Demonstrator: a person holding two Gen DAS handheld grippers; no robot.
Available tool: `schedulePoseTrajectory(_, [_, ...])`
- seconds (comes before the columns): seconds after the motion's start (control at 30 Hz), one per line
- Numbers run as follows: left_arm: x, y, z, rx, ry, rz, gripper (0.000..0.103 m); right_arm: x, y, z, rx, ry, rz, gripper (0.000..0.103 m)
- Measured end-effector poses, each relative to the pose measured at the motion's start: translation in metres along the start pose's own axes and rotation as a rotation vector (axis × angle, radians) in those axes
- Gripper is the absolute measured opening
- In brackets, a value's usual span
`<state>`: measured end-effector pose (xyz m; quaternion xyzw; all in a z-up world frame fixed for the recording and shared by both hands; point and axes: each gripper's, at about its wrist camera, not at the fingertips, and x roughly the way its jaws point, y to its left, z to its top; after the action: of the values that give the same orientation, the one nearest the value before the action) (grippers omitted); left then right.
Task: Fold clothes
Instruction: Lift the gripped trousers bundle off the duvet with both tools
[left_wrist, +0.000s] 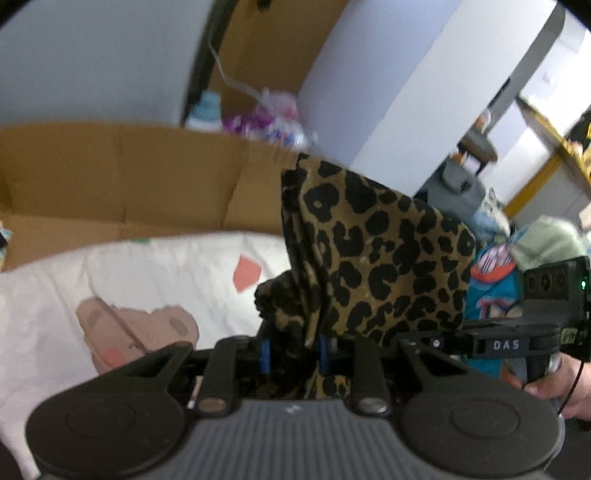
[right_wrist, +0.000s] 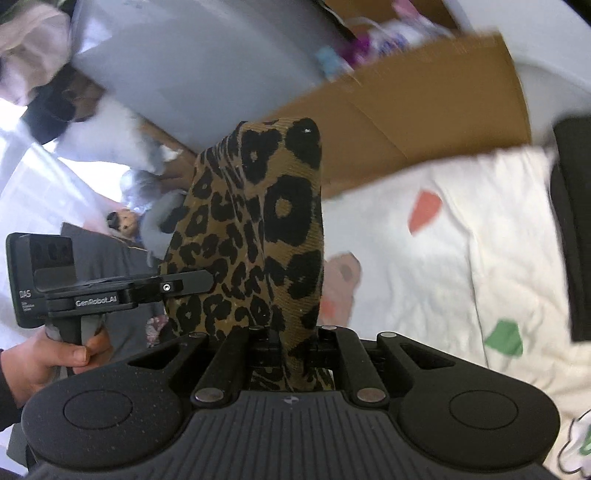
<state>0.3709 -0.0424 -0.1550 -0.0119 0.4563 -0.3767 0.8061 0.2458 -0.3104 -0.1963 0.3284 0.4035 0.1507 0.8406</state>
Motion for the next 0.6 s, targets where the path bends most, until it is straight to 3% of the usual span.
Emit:
schedulePoseTrajectory(0.37, [-0.094,-0.065,0.038,-0.026,-0.149,0.049,0.025,-0.085,0.102,0.063,-0.168,-0.019,0.009,0.005])
schedulePoseTrajectory(0.6, [-0.136,-0.109,0.063,-0.027,-0.238,0.035,0.025,-0.152,0.144,0.095,-0.183,-0.063,-0.008,0.005])
